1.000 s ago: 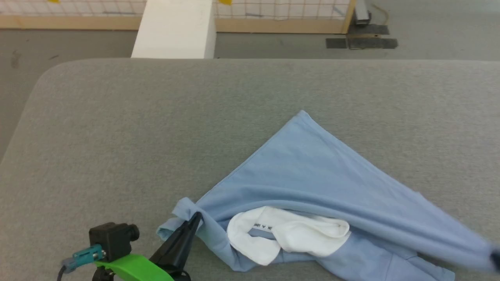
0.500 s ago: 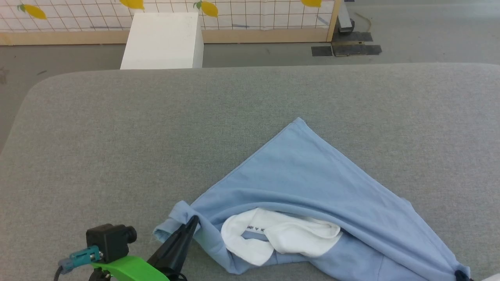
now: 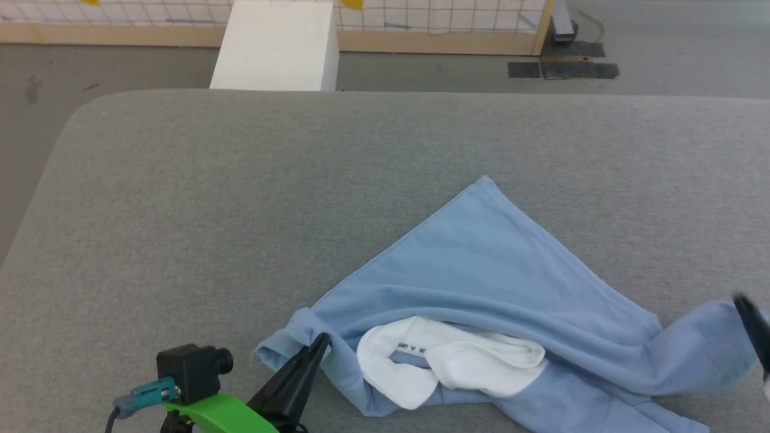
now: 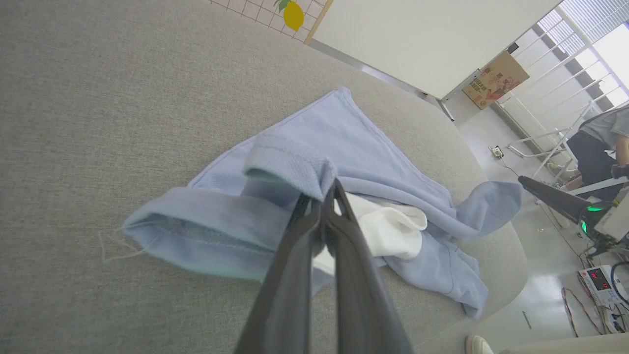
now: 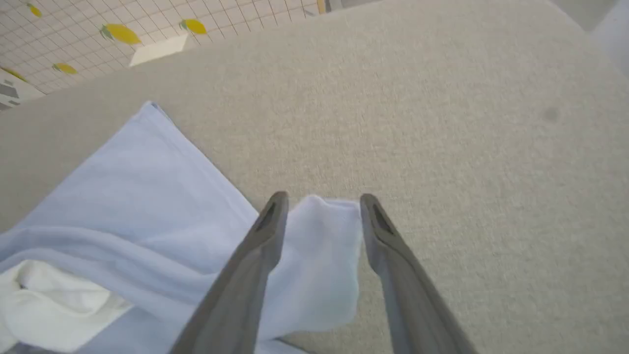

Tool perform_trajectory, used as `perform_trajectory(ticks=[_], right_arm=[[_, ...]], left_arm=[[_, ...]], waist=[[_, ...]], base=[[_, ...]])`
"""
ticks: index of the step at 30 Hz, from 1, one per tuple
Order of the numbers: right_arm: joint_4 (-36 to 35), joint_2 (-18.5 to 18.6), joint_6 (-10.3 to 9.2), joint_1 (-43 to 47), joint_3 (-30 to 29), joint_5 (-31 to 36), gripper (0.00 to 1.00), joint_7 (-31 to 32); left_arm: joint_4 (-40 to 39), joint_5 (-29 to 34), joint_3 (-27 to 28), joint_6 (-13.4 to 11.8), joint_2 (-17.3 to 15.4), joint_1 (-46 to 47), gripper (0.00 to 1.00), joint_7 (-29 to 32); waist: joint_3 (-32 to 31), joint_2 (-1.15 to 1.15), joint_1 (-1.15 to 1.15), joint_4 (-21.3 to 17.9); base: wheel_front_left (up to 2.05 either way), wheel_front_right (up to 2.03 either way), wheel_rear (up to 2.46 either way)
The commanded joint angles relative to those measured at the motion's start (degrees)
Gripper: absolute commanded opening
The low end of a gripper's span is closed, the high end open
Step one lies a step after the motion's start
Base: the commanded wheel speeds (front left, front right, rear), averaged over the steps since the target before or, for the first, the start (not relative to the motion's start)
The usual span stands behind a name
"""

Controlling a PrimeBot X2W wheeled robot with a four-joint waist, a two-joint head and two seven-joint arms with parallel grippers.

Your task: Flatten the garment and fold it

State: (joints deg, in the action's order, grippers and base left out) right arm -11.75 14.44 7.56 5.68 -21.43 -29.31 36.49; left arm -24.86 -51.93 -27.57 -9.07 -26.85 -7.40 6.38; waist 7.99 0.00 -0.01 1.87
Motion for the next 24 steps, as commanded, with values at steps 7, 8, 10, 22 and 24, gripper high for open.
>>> perform_trajectory(ticks=[7,8,10,22,24], right_arm=[[-1.39,1.43,-0.08,-17.8,10.85,0.05,1.0,4.14],[0.26,1.87,-0.08,-20.29,13.11,0.52,1.0,4.29],[3.92,2.21,-0.08,-24.58,16.5,1.34,1.0,4.24],[25.12,5.89,-0.08,-41.89,30.72,6.33,1.0,8.86],[26.85,6.3,-0.08,-43.14,32.07,6.53,1.0,9.59]], left_arm=[[1.07,0.76,-1.2,1.98,1.72,4.17,0.0,-0.78],[1.22,0.86,-1.35,2.25,1.9,4.78,0.0,-0.78],[1.52,1.05,-1.69,2.78,2.26,6.0,0.0,-0.71],[4.82,1.97,-4.76,6.38,6.25,13.4,0.0,-0.94],[5.5,1.99,-5.2,6.93,6.83,14.16,0.0,-1.07]], waist=[[4.93,0.0,0.01,4.03],[5.61,0.0,0.01,4.43],[6.92,0.0,0.01,5.29],[15.06,0.0,0.01,11.55],[15.97,0.0,0.01,12.41]], base=[[0.0,0.0,0.0],[0.0,0.0,0.0],[0.0,0.0,0.0],[0.0,0.0,0.0],[0.0,0.0,0.0]])
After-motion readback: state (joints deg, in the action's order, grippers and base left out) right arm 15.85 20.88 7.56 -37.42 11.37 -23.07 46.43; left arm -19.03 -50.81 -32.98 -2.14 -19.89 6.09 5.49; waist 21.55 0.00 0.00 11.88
